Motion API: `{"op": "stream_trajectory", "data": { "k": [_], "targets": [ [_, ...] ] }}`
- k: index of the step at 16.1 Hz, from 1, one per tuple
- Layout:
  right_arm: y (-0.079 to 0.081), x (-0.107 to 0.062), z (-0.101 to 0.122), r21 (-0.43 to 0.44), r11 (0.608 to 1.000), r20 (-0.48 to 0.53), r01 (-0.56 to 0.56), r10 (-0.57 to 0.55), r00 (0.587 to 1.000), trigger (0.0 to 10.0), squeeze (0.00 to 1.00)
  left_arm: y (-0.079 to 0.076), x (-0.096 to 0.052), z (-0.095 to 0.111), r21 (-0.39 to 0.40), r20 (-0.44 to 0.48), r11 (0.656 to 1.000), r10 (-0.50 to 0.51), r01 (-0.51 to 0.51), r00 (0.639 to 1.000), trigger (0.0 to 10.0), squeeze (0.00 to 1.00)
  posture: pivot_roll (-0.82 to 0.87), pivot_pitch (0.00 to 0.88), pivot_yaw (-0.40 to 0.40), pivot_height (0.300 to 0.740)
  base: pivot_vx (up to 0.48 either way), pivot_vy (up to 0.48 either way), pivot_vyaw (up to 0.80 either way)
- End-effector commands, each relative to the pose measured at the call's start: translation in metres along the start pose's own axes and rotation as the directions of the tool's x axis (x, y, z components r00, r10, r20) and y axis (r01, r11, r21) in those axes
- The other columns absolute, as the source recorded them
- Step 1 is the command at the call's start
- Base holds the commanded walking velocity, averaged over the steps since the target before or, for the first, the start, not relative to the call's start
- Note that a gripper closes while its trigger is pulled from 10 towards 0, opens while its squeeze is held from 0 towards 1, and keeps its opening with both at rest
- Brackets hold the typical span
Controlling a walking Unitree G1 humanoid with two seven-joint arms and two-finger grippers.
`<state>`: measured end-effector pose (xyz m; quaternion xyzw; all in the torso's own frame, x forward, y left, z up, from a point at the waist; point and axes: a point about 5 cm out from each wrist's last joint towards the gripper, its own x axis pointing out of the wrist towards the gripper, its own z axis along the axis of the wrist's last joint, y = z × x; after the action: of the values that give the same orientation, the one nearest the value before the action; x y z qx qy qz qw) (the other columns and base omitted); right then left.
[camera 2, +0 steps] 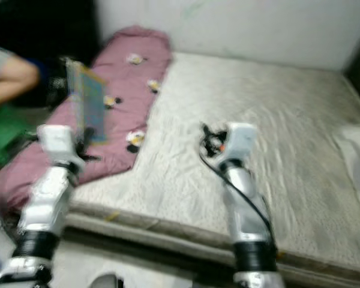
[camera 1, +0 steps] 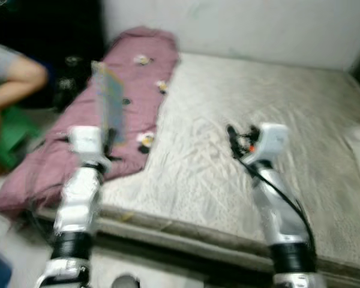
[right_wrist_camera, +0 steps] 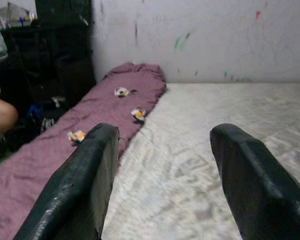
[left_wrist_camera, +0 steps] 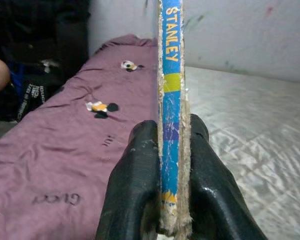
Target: Clean up the room
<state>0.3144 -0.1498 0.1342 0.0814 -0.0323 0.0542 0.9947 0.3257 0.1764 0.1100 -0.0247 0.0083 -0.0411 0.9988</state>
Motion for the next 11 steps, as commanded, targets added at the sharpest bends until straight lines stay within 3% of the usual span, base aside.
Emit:
{"op": "stream_trajectory", "data": {
  "k": [1,11],
  "targets": [
    [0.0080,0.0032,0.0038,0.008,1.000,0.018,-0.023,0.023,1.000,10.0,0.00,0.0074,0.0035,0.0151,0.020,0.057,1.000,0.022,-0.023,0.998,10.0,0.00,-0.06,0.000,-0.033,0.740,0.000,-0.296,0.68],
    [0.0085,0.0037,0.0028,0.011,1.000,0.015,-0.017,0.017,1.000,10.0,0.00,0.0097,0.0041,0.0153,0.026,0.057,0.999,0.024,-0.025,0.998,10.0,0.00,-0.06,0.000,-0.034,0.740,0.000,-0.306,0.50]
  ]
}}
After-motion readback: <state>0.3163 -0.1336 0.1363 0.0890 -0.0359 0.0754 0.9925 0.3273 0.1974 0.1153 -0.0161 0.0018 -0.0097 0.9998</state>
